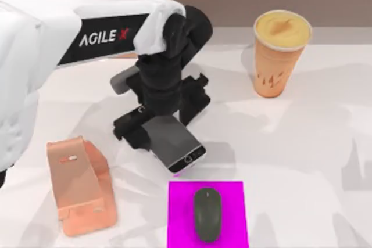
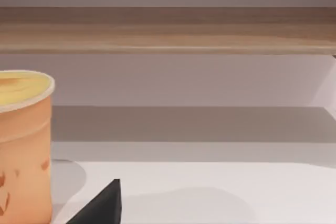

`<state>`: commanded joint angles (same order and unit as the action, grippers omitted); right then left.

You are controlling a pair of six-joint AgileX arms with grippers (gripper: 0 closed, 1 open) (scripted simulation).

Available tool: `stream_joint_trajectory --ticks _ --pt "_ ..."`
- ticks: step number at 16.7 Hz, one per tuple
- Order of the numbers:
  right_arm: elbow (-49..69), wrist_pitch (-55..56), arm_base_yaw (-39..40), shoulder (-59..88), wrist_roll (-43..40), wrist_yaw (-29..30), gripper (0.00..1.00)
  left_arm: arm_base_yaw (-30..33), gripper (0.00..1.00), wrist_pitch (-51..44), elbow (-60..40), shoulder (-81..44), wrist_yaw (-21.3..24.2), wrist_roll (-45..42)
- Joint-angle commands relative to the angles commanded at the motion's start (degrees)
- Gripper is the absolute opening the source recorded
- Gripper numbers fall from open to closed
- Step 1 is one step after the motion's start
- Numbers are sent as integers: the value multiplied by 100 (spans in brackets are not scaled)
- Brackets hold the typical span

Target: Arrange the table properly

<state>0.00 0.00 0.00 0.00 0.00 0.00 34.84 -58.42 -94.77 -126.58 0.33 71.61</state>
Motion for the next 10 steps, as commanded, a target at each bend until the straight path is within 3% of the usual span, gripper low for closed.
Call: stream_joint_trajectory --ticks 7,10 --pt "0 0 0 0 0 0 100 2 0 -139 -78 50 -5 -8" --pt "0 0 0 0 0 0 100 350 0 -351 198 398 -373 246"
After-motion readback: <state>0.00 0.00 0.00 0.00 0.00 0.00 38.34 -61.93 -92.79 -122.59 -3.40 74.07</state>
